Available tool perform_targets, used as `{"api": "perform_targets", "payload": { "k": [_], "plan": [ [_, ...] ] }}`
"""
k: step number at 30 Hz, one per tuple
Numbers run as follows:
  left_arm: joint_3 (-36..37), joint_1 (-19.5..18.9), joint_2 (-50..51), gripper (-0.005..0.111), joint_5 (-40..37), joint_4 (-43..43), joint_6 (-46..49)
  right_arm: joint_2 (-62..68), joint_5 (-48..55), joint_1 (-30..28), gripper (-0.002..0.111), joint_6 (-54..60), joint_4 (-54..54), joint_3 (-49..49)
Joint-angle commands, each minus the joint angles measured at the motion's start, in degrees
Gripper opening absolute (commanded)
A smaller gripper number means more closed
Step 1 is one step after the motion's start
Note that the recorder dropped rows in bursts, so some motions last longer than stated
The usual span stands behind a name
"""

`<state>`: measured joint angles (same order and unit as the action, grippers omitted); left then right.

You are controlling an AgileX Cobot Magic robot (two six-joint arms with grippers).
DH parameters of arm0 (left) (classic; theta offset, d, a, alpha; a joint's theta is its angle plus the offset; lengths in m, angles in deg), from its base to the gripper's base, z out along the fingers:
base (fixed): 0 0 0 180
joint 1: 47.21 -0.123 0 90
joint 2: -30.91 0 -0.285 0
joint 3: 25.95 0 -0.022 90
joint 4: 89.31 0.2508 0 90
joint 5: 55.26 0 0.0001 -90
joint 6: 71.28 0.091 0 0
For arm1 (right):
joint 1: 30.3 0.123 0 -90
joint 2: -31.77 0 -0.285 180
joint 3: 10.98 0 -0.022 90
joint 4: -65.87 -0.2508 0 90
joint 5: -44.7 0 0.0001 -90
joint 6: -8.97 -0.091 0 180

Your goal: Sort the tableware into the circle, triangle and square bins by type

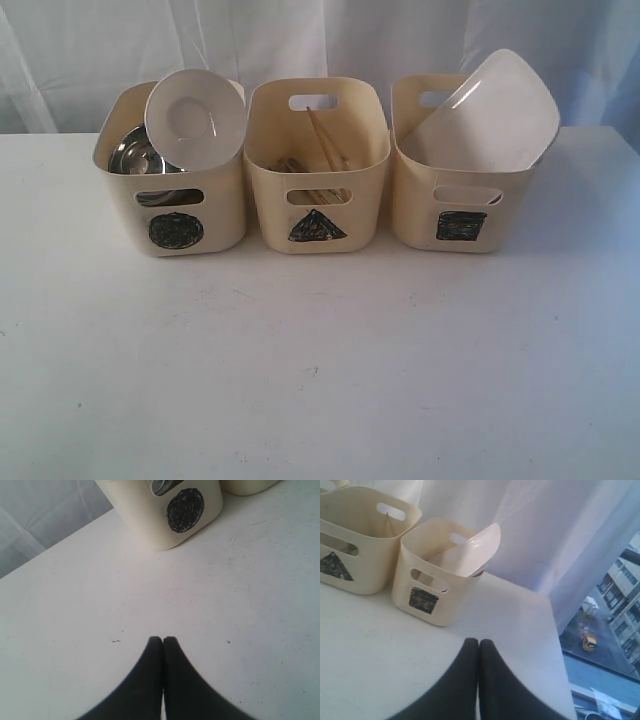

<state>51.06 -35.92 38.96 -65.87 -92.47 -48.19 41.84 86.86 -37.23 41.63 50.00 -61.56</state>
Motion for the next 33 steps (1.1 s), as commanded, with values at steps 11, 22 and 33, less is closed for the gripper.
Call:
{"api": "perform_targets", "payload": {
  "k": [11, 22, 33],
  "plan": [
    [0.21, 0.25, -0.26, 0.0, 0.11, -0.17, -0.14, -2.28, -9.34, 0.21, 0.0, -0.41, 1.51, -11.64],
    [0.21, 0.25, -0.26, 0.0, 0.11, -0.17, -0.14, -2.28, -13.35, 0.21, 0.0, 0.25, 1.76, -23.04],
    [0.21, 0.25, -0.26, 0.0, 0.11, -0.17, -0.14, -2.28, -19.21, 0.21, 0.0, 0.25, 4.32, -26.64]
  ]
}}
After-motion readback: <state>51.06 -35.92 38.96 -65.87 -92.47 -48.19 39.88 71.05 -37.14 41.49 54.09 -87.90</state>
